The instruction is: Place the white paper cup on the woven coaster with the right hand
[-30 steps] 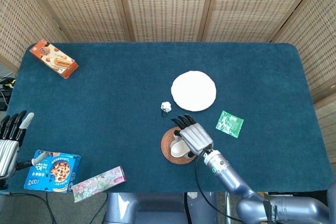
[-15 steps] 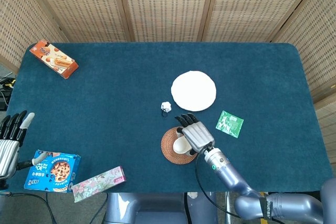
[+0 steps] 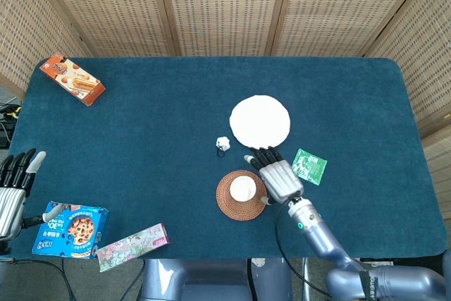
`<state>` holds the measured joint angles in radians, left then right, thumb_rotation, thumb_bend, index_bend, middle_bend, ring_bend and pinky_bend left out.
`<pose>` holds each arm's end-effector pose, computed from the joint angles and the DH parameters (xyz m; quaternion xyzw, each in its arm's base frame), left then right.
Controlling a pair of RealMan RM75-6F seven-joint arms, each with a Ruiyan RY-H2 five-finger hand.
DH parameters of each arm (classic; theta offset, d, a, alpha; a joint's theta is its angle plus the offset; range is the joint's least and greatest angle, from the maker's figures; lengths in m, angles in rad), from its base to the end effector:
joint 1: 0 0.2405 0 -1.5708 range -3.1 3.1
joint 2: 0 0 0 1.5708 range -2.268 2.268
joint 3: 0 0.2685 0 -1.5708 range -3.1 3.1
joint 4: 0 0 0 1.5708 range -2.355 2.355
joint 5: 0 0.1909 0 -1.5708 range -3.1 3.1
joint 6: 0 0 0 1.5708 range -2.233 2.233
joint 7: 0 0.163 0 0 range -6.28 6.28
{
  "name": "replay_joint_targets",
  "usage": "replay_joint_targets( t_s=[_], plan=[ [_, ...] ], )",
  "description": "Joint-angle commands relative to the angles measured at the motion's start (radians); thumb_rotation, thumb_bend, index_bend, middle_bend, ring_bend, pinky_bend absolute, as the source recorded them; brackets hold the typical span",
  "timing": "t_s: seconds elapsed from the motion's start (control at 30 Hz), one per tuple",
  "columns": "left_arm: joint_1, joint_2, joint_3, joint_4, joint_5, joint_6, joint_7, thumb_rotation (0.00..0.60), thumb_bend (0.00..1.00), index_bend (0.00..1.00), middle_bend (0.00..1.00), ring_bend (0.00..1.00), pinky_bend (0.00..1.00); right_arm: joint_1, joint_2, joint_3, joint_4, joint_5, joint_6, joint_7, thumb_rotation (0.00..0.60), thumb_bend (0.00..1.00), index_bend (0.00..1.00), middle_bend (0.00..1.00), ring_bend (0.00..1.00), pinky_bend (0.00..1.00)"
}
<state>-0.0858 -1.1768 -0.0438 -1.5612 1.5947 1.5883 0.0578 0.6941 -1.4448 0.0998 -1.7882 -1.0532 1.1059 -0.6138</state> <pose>-0.2996 0.1974 0.1759 -0.6096 -0.3238 -0.4203 0.5890 -0.1420 -0.3176 0.0186 0.7654 -0.3433 0.3402 0.4249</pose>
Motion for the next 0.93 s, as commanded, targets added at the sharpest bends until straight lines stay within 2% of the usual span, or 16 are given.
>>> replay_joint_targets(
  t_s=[0.03,0.37,0.5,0.77,0.93],
  plan=[
    [0.0,-0.001,0.001,0.0,0.003,0.0,0.003,0.0,0.08,0.0,0.0,0.0,0.0,-0.082,0.08,-0.055,-0.027,-0.075,0.093,0.032,0.6,0.03,0.09,0.0,0.0,0.0],
    [-0.002,-0.008,0.009,-0.008,0.018,-0.003,0.034,0.0,0.08,0.0,0.0,0.0,0.0,-0.278,0.186,-0.169,0.03,-0.303,0.314,0.196,0.6,0.03,0.01,0.0,0.0,0.0],
    [-0.001,-0.011,0.011,-0.01,0.021,-0.001,0.041,0.0,0.08,0.0,0.0,0.0,0.0,-0.347,0.19,-0.201,0.078,-0.38,0.392,0.247,0.6,0.03,0.0,0.0,0.0,0.0],
    [-0.001,-0.016,0.011,-0.009,0.025,0.004,0.048,0.0,0.08,0.0,0.0,0.0,0.0,-0.435,0.192,-0.222,0.142,-0.421,0.465,0.297,0.6,0.03,0.0,0.0,0.0,0.0],
    [-0.004,-0.023,0.012,-0.003,0.019,-0.008,0.057,0.0,0.08,0.0,0.0,0.0,0.0,-0.479,0.192,-0.208,0.19,-0.436,0.501,0.344,0.6,0.03,0.0,0.0,0.0,0.0]
  ],
)
